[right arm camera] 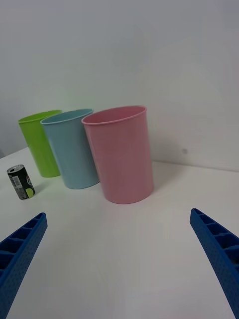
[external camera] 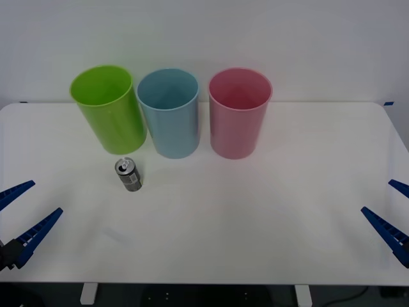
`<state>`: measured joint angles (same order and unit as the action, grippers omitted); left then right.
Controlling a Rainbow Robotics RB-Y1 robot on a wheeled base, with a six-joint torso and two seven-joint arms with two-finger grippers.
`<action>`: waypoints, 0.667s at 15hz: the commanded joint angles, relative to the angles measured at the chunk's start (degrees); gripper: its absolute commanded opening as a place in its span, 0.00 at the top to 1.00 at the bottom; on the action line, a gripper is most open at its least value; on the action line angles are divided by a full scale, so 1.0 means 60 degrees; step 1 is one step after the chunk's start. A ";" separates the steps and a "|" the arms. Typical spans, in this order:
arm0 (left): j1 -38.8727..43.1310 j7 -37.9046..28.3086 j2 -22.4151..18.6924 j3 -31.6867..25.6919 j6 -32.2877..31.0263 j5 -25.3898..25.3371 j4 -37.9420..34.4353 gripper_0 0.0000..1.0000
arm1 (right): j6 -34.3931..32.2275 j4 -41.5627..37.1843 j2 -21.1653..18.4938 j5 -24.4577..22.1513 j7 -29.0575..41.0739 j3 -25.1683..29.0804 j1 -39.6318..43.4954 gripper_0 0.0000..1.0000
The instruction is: Grasp the object on the table and drop it into the matching bin: aluminum can to the light blue bin, PET bottle to the pink bin.
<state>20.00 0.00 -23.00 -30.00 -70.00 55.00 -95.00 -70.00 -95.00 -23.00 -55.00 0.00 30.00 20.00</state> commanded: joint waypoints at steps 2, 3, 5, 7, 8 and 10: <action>0.0000 0.0000 0.0000 0.0000 0.0000 0.0000 0.0000 0.00 | 0.0000 0.0000 0.0000 0.0000 0.0001 0.0000 0.0000 0.00; 0.0226 0.0000 0.0054 -0.0098 0.0051 0.0091 0.0335 0.00 | 0.0000 0.0000 0.0000 0.0000 0.0001 0.0000 0.0000 0.00; 0.0226 0.0044 -0.0092 -0.0156 0.0080 0.0106 0.0321 0.00 | 0.0000 0.0000 0.0000 0.0000 0.0001 0.0000 0.0000 0.00; 0.0226 0.0059 -0.0107 -0.0142 0.0183 0.0326 0.0321 0.00 | 0.0000 0.0000 0.0000 0.0000 0.0001 0.0000 0.0000 0.00; 0.0212 0.0073 -0.0107 -0.0098 0.0256 0.0545 0.0335 0.00 | 0.0000 0.0000 0.0000 0.0000 0.0001 0.0000 0.0000 0.00; 0.0226 0.0102 -0.0092 0.0078 0.0475 0.0721 0.0379 0.00 | 0.0000 0.0000 0.0000 0.0000 0.0001 0.0000 0.0000 0.00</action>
<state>21.34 0.54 -23.62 -29.97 -67.70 59.10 -92.92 -70.00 -95.00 -23.00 -55.00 0.00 29.99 20.00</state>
